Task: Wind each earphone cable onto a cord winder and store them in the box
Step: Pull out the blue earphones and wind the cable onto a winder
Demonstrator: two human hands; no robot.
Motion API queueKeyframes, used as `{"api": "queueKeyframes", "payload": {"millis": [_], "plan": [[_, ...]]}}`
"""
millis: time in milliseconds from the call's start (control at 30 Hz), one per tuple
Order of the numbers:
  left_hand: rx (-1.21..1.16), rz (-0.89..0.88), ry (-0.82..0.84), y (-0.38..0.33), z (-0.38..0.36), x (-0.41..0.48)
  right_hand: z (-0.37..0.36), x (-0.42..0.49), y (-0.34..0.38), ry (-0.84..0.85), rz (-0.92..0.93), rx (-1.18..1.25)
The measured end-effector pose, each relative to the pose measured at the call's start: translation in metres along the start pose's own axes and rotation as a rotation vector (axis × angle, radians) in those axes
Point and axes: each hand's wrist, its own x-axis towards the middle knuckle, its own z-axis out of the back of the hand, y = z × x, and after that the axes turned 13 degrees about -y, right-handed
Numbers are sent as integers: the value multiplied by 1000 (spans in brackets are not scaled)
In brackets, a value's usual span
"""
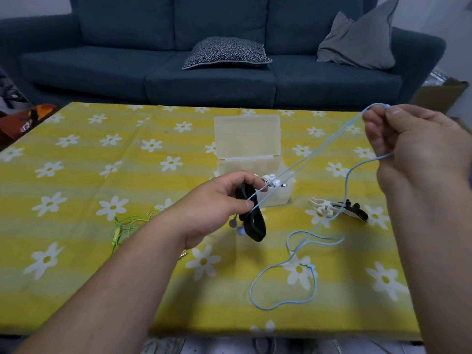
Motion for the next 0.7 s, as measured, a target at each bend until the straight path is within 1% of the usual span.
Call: {"api": "queueKeyframes", "payload": {"millis": [100,233,400,500,600,700], "plan": [[-45,63,18,2,3,1,3,9,-1,-45,-32,3],[-76,127,88,3,9,0,11,21,-6,-70,-64,-17],[-117,166,144,1,17,-3,19,36,-18,-63,-158,-153],[-177,167,152,-2,21,-3,25,47,-27,-85,-229,-288],[-195,175,134,-1,22,-3,27,48,-33,-42,-279,-519],[-186,195,132,-1,22,-3,29,44,-37,17,-198,-779]]}}
